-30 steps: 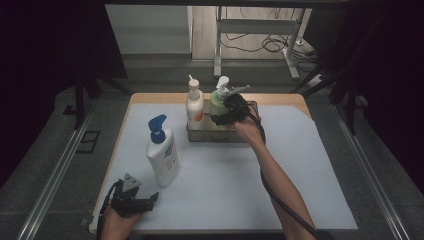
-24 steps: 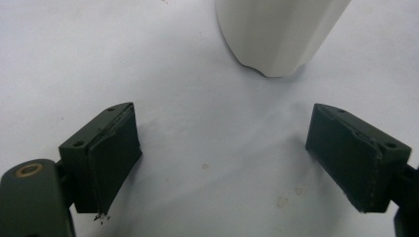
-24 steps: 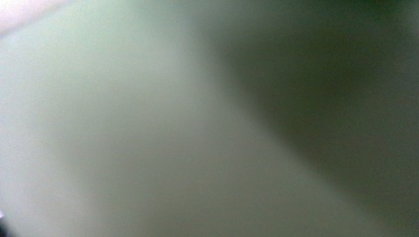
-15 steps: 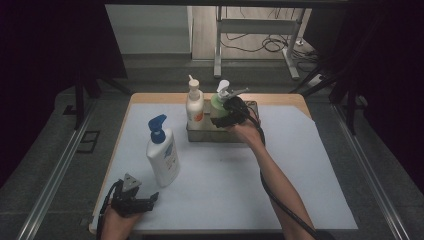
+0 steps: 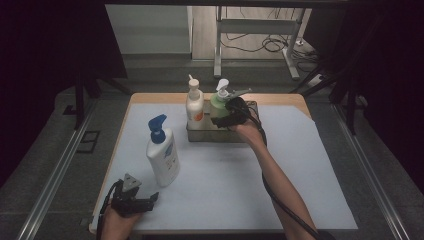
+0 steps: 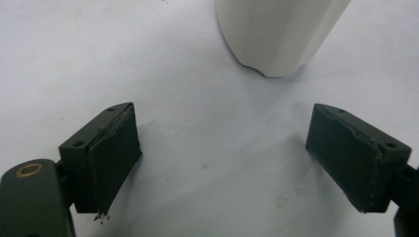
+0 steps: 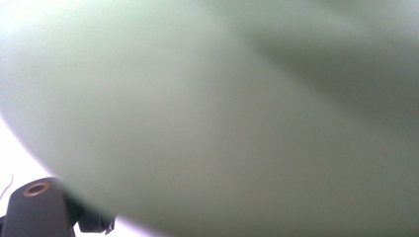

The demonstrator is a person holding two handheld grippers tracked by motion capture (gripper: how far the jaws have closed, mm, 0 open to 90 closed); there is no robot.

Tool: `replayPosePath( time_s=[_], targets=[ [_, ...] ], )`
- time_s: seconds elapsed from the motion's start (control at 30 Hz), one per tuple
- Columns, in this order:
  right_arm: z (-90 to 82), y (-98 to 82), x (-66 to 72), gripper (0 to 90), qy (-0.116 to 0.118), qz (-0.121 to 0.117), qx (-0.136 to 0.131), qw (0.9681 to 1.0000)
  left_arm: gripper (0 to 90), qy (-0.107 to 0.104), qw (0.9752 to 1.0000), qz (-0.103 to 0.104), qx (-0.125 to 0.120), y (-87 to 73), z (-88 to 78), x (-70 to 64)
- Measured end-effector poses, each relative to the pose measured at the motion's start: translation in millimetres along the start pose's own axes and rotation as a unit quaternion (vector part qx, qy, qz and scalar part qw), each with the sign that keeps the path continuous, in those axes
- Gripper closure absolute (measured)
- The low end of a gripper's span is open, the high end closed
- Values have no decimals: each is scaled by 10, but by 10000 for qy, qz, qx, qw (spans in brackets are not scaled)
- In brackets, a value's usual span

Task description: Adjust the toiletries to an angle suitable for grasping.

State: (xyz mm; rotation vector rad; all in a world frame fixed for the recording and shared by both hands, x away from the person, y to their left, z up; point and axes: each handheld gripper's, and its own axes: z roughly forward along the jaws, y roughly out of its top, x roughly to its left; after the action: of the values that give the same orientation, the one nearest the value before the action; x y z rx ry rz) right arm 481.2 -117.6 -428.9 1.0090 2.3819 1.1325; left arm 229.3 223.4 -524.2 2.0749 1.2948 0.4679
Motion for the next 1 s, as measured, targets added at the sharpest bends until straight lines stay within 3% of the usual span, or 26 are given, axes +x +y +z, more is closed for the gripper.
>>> replayPosePath(
  time_s=[0.1, 0.23, 0.57, 0.73, 0.9, 1.0],
  targets=[
    [-46, -8, -11, 60, 84, 35, -101, 9999, 126, 1, 10000, 1, 1, 0, 0, 0],
    [-121, -24, 4, 64, 54, -56, -135, 9999, 126, 0, 10000, 3, 2, 0, 0, 0],
    [-263, -140, 14, 89, 178, 65, -104, 9998, 126, 1, 10000, 3, 0, 0, 0, 0],
    [-348, -191, 20, 102, 254, -136, -54, 9996, 126, 2, 10000, -1, -1, -1, -1, -2],
    [-427, -218, 5, 141, 305, -85, -71, 9995, 126, 0, 10000, -1, -1, -1, 0, -1],
    [-506, -257, -32, 229, 335, 64, -100, 9994, 126, 2, 10000, -1, -1, -1, -1, -2]
  ],
)
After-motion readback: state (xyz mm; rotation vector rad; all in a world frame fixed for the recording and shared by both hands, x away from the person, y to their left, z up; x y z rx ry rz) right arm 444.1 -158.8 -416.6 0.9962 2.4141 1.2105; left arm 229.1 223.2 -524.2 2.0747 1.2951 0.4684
